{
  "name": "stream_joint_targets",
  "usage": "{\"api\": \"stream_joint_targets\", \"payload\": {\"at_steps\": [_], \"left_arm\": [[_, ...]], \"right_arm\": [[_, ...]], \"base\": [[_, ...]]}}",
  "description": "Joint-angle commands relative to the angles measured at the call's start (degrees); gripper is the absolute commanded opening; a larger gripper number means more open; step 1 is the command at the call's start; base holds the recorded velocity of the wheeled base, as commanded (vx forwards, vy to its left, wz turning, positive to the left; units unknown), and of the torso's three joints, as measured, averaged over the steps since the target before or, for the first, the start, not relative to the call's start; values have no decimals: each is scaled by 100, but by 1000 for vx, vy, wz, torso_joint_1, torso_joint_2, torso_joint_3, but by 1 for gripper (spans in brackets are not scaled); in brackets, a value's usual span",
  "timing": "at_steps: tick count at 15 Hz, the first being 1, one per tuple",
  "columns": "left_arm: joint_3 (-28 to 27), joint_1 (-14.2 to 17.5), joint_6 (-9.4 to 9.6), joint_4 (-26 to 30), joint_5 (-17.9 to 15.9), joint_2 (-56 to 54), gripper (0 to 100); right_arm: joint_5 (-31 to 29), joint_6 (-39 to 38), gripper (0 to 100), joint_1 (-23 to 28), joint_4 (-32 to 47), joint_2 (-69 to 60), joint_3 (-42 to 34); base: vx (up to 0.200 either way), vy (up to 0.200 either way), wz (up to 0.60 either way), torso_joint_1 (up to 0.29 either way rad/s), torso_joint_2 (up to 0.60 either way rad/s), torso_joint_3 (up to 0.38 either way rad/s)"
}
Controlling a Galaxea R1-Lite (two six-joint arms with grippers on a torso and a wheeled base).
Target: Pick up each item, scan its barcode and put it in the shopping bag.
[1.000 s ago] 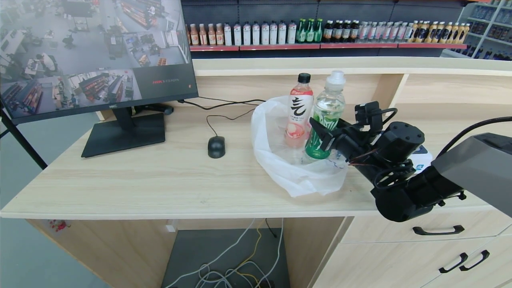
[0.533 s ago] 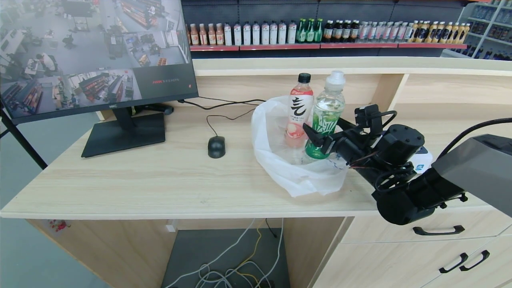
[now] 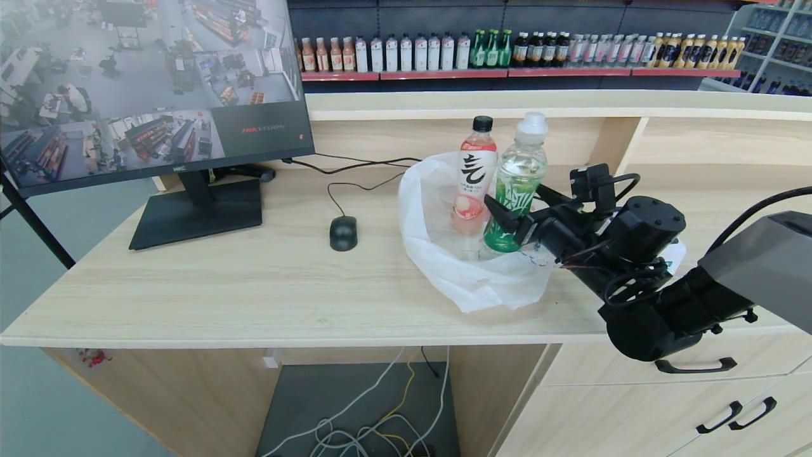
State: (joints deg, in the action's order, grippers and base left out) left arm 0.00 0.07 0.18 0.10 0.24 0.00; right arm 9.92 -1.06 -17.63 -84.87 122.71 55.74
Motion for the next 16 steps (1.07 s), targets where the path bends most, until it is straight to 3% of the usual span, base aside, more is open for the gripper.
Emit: {"api": "stream_joint_targets", "payload": {"at_steps": [1, 5, 12, 16], "left_arm": [[0, 1, -1, -1, 2, 0, 100], [0, 1, -1, -1, 2, 0, 100], [0, 1, -1, -1, 2, 0, 100], [0, 1, -1, -1, 2, 0, 100]], "right_arm": [[1, 1, 100, -4, -21, -353, -230], [10, 1, 100, -13, -82, -1373, -1267], [36, 9, 100, 102, -3, -4080, -4255], [27, 18, 100, 198, 102, -4959, -5398]], "base": [[0, 0, 0, 0, 0, 0], [0, 0, 0, 0, 0, 0], [0, 0, 0, 0, 0, 0], [0, 0, 0, 0, 0, 0]]}}
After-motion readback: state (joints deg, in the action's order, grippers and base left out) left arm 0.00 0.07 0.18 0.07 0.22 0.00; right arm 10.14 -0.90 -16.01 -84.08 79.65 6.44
